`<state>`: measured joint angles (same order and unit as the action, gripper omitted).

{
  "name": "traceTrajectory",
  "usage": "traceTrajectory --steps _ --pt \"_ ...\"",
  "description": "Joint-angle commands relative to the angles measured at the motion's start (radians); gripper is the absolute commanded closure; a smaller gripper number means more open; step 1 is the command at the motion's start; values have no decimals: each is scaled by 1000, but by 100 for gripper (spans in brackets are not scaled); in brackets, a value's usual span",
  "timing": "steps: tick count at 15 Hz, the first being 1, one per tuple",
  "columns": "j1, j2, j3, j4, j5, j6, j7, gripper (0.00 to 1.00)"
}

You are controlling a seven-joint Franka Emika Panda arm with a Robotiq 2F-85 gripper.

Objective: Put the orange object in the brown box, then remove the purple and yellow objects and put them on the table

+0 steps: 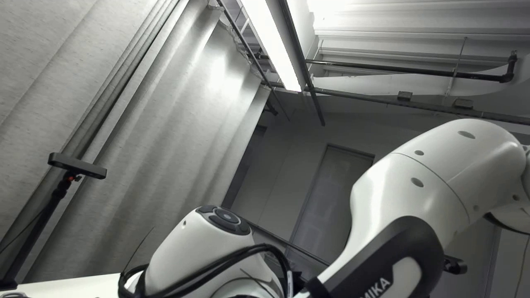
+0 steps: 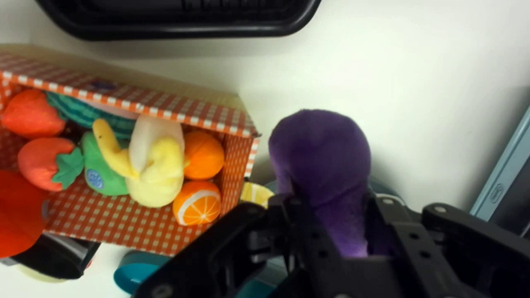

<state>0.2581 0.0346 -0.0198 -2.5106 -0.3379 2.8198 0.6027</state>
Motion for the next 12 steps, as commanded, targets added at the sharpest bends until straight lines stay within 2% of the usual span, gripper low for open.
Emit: traceTrajectory --steps 1,5,12 --pt "-18 -56 96 -33 147 -106 -50 93" --pt "-23 -60 142 -24 94 -251 32 93" --pt "-28 -66 170 2 35 -454 134 93"
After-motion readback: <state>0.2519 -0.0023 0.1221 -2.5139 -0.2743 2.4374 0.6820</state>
